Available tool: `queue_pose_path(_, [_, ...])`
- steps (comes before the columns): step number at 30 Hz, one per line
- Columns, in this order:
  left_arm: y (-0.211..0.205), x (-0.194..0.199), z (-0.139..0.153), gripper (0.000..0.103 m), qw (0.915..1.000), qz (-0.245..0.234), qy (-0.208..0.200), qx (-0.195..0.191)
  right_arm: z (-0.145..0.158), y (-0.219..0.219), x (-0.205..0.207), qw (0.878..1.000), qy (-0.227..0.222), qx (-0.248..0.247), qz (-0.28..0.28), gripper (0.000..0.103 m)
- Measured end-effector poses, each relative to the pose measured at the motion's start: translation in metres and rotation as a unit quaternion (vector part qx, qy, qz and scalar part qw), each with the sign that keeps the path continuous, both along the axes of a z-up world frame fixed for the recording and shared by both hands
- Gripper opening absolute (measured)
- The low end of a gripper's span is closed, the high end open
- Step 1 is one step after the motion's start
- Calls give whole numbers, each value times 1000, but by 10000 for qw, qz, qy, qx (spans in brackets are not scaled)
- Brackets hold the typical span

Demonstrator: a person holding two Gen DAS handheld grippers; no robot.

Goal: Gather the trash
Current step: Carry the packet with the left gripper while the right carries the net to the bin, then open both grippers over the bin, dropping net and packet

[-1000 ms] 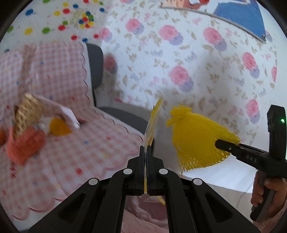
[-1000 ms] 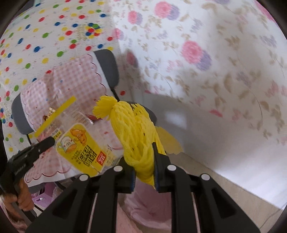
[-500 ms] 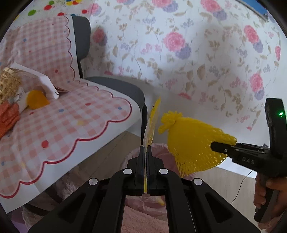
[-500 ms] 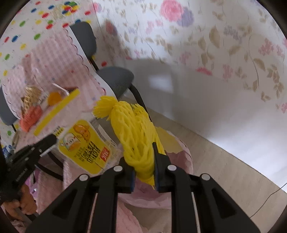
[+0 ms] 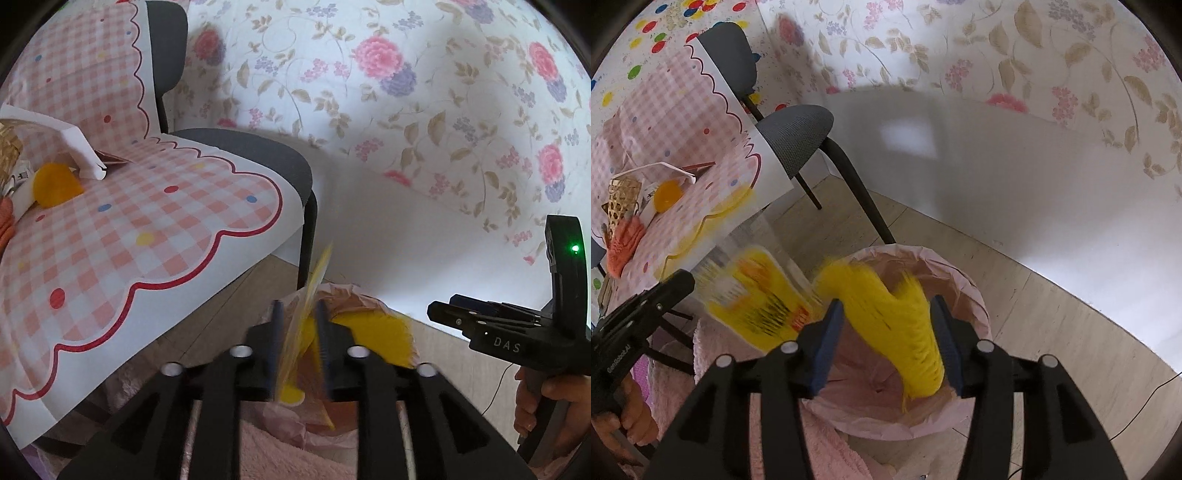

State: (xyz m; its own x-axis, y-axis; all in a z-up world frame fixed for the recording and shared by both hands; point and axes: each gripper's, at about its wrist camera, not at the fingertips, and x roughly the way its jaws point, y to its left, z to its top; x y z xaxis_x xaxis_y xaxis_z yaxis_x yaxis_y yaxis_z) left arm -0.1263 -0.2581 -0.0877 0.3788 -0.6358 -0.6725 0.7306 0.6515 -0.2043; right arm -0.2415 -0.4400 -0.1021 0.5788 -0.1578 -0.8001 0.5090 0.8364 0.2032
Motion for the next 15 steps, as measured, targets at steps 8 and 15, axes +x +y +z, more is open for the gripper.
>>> queue_pose_path(8, [24, 0, 27, 40, 9993, 246, -283, -41, 34, 7, -2, 9989, -366, -277, -23, 48])
queue_pose_path(15, [65, 6, 50, 44, 9972, 669, -341, 2, 71, 31, 4, 9957, -672, -591, 240, 52])
